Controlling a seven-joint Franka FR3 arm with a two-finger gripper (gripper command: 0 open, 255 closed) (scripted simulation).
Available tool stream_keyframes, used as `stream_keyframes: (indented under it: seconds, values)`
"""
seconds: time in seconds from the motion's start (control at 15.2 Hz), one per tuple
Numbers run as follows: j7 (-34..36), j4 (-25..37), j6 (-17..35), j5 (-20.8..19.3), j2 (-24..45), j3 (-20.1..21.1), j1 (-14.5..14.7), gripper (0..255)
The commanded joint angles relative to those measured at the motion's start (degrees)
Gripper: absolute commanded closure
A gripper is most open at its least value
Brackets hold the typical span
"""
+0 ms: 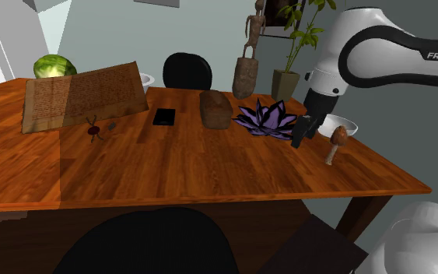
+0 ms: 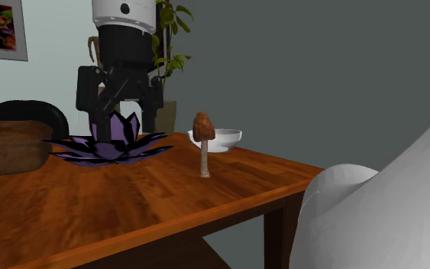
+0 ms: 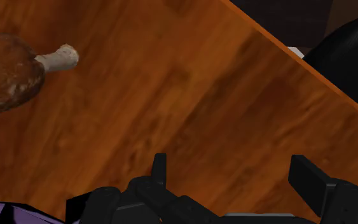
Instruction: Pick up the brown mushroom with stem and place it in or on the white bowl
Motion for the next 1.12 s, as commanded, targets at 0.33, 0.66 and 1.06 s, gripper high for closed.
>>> stream_keyframes:
  seconds: [0.33,0.66,1.06]
  values:
    - [-8.62,-0.91,-1.16,-1.09,-5.80,-9.52,-2.03,0]
    - [-17.24,0.34,-2.46,-2.39,-8.73,-19.70,-3.84,0]
    - [-24.36,2.19,-2.90,-3.35,-9.21,-28.79,-4.47,0]
